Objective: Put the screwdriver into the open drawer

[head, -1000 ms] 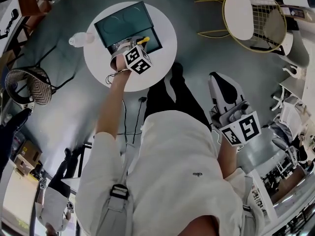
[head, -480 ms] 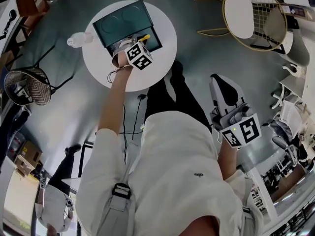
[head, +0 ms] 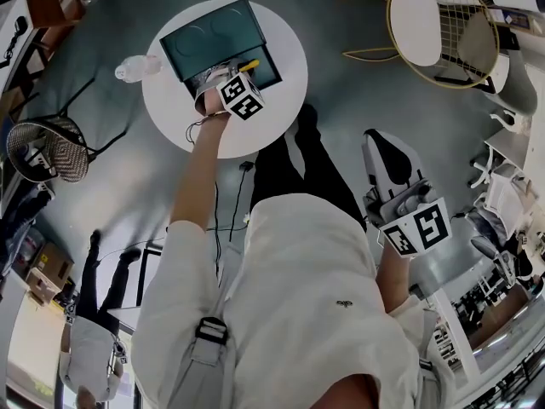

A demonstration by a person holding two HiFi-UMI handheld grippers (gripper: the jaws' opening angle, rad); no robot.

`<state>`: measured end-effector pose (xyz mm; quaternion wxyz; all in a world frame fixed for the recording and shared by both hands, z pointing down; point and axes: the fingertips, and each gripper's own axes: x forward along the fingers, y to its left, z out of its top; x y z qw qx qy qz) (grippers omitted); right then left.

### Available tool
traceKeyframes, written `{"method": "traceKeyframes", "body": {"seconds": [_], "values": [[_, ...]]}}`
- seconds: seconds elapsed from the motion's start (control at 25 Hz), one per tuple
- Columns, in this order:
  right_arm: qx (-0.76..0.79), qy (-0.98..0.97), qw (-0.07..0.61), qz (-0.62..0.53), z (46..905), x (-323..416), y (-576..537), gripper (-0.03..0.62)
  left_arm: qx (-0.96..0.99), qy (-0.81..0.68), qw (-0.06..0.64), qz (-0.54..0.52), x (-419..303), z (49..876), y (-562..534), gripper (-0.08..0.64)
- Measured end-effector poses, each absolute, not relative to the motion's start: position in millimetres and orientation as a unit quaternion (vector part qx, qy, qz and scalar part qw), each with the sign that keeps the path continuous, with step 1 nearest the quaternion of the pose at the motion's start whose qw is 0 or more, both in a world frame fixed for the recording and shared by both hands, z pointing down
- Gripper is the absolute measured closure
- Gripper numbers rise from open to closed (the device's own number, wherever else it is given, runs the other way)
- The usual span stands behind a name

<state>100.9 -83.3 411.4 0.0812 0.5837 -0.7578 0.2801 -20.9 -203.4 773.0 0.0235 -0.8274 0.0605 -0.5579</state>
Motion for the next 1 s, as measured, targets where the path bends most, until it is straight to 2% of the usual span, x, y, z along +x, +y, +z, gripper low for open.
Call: {"method": "traceKeyframes", "body": {"seconds": [1.0], "values": [[0.585, -0.76, 0.075, 0.272, 405.4, 98.1, -89.4, 0.586, -0.832, 0.074, 0.047, -0.548, -22.7, 755.9, -210.9, 0.462]]}}
